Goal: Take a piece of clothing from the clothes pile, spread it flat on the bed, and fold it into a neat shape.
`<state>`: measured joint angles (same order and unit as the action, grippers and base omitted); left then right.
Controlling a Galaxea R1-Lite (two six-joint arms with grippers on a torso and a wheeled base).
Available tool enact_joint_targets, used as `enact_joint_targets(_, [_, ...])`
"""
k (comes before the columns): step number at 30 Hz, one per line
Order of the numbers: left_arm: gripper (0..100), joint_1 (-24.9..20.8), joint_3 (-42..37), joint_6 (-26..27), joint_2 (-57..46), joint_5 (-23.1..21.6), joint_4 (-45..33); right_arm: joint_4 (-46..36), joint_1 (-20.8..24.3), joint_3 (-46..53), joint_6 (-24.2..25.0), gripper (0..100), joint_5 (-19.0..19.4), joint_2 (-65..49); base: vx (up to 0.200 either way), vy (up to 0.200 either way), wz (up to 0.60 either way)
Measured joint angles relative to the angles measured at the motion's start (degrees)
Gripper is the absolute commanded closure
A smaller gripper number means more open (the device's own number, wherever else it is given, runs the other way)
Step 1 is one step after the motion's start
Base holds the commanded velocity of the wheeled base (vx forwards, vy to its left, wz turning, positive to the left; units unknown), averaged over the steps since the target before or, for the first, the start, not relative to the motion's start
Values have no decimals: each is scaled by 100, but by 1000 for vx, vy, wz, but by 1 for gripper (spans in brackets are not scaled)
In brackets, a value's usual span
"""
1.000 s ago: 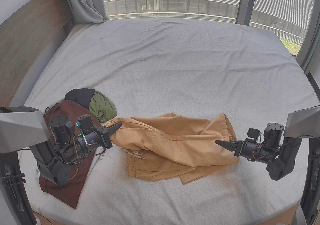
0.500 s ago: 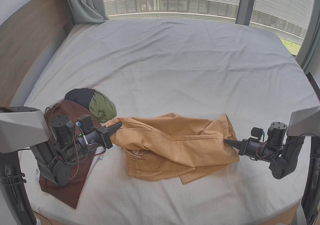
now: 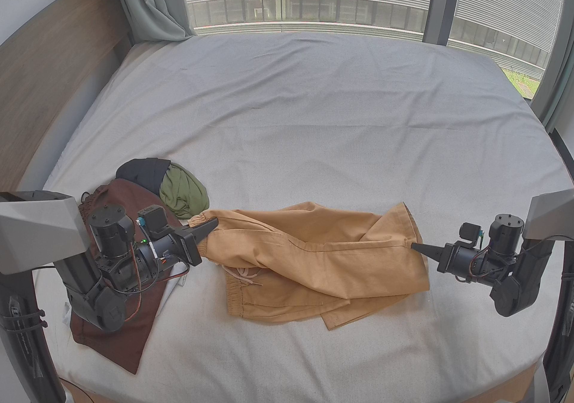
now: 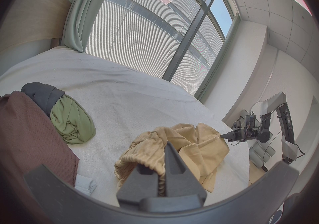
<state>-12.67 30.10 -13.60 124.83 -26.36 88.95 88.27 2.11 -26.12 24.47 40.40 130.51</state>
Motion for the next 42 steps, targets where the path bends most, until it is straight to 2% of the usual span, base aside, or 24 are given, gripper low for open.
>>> enact_joint_targets(5, [100,16,35,0,35,0,2,-4,-184,184,222,100,421,-330,0,0,0])
enact_joint_targets(11, [100,21,51,0,83,0,2,-4,-251,300,255,100,816,-491,0,0,0])
enact_joint_targets(17, [100,18,52,1,102,0,2,-4,-221,295,255,100,867,-505,0,0,0])
enact_joint_targets(18, [100,21,52,1,102,0,2,-4,-221,291,255,0,878,-501,0,0,0])
enact_joint_targets(35, [100,16,57,0,85,0,2,-2,111,-268,257,0,779,100,0,0,0])
enact_joint_targets(42, [100,18,63,1,77,0,2,2,288,-341,260,0,596,227,0,0,0])
